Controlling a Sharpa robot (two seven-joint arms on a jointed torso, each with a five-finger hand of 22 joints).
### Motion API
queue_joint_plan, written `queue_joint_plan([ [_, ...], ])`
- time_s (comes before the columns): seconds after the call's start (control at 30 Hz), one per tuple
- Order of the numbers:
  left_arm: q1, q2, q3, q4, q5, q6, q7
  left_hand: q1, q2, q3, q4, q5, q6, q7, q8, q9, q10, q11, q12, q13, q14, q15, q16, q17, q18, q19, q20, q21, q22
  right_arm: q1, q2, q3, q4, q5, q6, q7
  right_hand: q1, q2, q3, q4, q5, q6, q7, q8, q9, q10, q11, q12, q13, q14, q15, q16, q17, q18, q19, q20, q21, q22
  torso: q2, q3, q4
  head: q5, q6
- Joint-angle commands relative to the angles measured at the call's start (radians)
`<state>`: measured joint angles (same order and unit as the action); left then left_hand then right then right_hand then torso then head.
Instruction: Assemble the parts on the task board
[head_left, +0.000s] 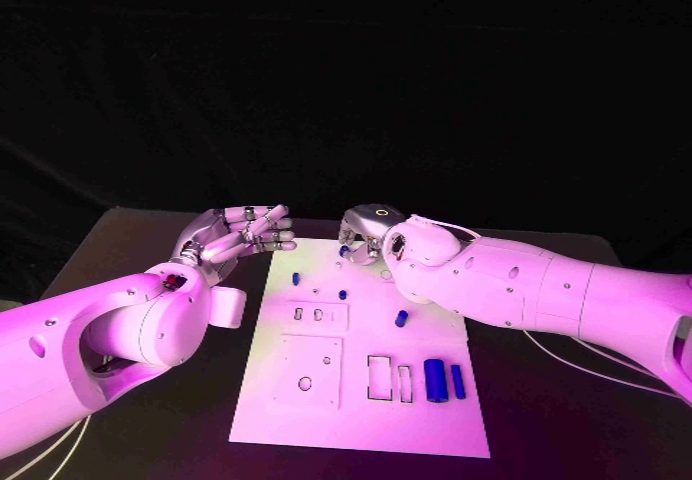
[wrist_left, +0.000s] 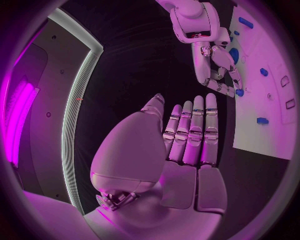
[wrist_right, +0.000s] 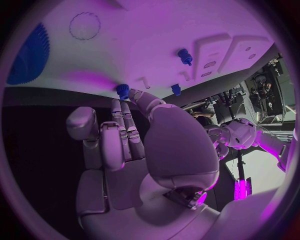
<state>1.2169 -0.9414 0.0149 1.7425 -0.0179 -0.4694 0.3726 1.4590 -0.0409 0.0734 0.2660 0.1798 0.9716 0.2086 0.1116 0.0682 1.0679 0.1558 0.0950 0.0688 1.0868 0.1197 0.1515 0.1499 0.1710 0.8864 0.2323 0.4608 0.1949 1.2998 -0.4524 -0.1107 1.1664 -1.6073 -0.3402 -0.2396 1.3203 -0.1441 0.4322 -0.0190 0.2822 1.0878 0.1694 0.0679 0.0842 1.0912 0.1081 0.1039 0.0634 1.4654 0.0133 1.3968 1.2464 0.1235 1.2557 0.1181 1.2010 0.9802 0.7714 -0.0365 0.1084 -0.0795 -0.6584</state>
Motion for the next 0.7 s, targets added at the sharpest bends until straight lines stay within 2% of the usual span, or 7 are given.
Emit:
queue_joint_plan([
  [0.03, 0.001, 0.001, 0.001, 0.001, -0.005, 0.018, 0.002, 0.013, -0.002, 0.002, -0.005, -0.003, 0.001, 0.004, -0.005, -0.001, 0.000, 0.007, -0.006, -0.001, -0.007, 0.003, -0.009, 0.002, 0.011, -0.009, 0.002, -0.003, -0.001, 0.000, 0.000, 0.000, -0.003, -0.016, 0.023, -0.007, 0.000, -0.009, 0.000, 0.006, -0.005, -0.018, 0.003, -0.006, -0.003, -0.019, 0.003, -0.009, 0.000, 0.041, 0.011, 0.000, -0.004, -0.005, -0.009, 0.006, -0.011, -0.009, 0.001, -0.0001, 0.0003, 0.000, 0.000],
  [0.17, 0.001, 0.001, 0.001, 0.000, -0.005, 0.018, 0.002, 0.013, -0.002, 0.002, -0.005, -0.003, 0.001, 0.004, -0.005, -0.001, 0.000, 0.007, -0.006, -0.001, -0.007, 0.003, -0.009, 0.002, 0.011, -0.009, 0.002, -0.003, -0.001, 0.000, -0.005, 0.000, 0.003, -0.016, 0.007, -0.006, 0.001, -0.014, -0.006, 0.005, -0.006, -0.044, 0.006, -0.007, -0.009, -0.044, 0.008, -0.016, 0.000, 0.038, 0.016, -0.003, -0.013, 0.000, -0.023, 0.011, -0.027, -0.030, 0.000, 0.0006, 0.0004, 0.000, 0.002],
  [0.3, 0.001, 0.001, 0.001, -0.002, -0.005, 0.019, 0.001, 0.013, -0.002, 0.002, -0.005, -0.003, 0.001, 0.004, -0.005, -0.001, 0.000, 0.007, -0.006, -0.001, -0.007, 0.003, -0.009, 0.002, 0.011, -0.009, 0.002, -0.003, -0.001, 0.000, -0.030, 0.000, 0.034, -0.016, -0.020, -0.002, 0.002, -0.015, -0.007, 0.005, -0.006, -0.046, 0.006, -0.007, -0.010, -0.047, 0.009, -0.016, 0.001, 0.037, 0.016, -0.004, -0.015, 0.000, -0.025, 0.011, -0.030, -0.033, 0.000, 0.0007, 0.0010, 0.000, 0.004],
  [0.5, 0.001, 0.000, 0.001, -0.005, -0.005, 0.020, 0.000, 0.013, -0.002, 0.002, -0.005, -0.003, 0.001, 0.004, -0.005, -0.001, 0.000, 0.007, -0.006, -0.001, -0.007, 0.003, -0.009, 0.002, 0.011, -0.009, 0.002, -0.003, -0.001, 0.008, -0.144, 0.006, 0.162, 0.033, -0.062, 0.009, -0.012, -0.020, -0.021, 0.016, 0.004, -0.037, 0.007, 0.000, -0.007, 0.003, 0.003, 0.017, 0.010, 0.036, 0.013, -0.004, -0.017, -0.001, -0.017, 0.012, -0.024, -0.019, -0.002, 0.0003, -0.0029, -0.004, 0.016],
  [0.57, 0.001, -0.002, 0.001, -0.005, -0.005, 0.021, 0.000, 0.013, -0.002, 0.002, -0.005, -0.003, 0.001, 0.004, -0.005, -0.001, 0.000, 0.007, -0.006, -0.001, -0.007, 0.003, -0.009, 0.002, 0.011, -0.009, 0.002, -0.003, -0.001, 0.014, -0.210, 0.009, 0.220, 0.087, -0.060, 0.024, -0.050, -0.046, -0.055, 0.038, 0.004, -0.047, 0.007, -0.003, -0.009, 0.064, -0.006, 0.049, 0.022, 0.040, 0.008, 0.005, -0.003, -0.005, -0.004, 0.010, -0.011, 0.003, -0.003, 0.0003, -0.0070, -0.008, 0.022],
  [0.6, 0.001, -0.002, 0.001, -0.005, -0.005, 0.021, -0.001, 0.013, -0.002, 0.002, -0.005, -0.003, 0.001, 0.004, -0.005, -0.001, 0.000, 0.007, -0.006, -0.001, -0.007, 0.003, -0.009, 0.002, 0.011, -0.009, 0.002, -0.003, -0.001, 0.016, -0.237, 0.010, 0.240, 0.114, -0.055, 0.031, -0.080, -0.066, -0.087, 0.054, -0.014, -0.059, 0.002, -0.005, -0.011, 0.093, -0.010, 0.064, 0.029, 0.042, 0.005, 0.011, 0.005, -0.007, 0.002, 0.008, -0.005, 0.012, -0.003, 0.0009, -0.0102, -0.009, 0.024],
  [0.7, 0.001, -0.004, 0.001, -0.006, -0.005, 0.021, -0.001, 0.013, -0.002, 0.002, -0.005, -0.004, 0.001, 0.004, -0.006, -0.001, 0.000, 0.007, -0.006, -0.001, -0.007, 0.003, -0.009, 0.002, 0.011, -0.009, 0.002, -0.003, -0.001, 0.021, -0.306, 0.012, 0.281, 0.170, -0.030, 0.039, -0.100, -0.075, -0.192, 0.083, -0.033, -0.083, -0.013, -0.001, -0.011, 0.169, -0.031, 0.108, 0.063, 0.048, -0.013, 0.027, 0.031, -0.011, 0.019, -0.008, 0.008, 0.037, -0.005, 0.0029, -0.0182, -0.009, 0.028],
])
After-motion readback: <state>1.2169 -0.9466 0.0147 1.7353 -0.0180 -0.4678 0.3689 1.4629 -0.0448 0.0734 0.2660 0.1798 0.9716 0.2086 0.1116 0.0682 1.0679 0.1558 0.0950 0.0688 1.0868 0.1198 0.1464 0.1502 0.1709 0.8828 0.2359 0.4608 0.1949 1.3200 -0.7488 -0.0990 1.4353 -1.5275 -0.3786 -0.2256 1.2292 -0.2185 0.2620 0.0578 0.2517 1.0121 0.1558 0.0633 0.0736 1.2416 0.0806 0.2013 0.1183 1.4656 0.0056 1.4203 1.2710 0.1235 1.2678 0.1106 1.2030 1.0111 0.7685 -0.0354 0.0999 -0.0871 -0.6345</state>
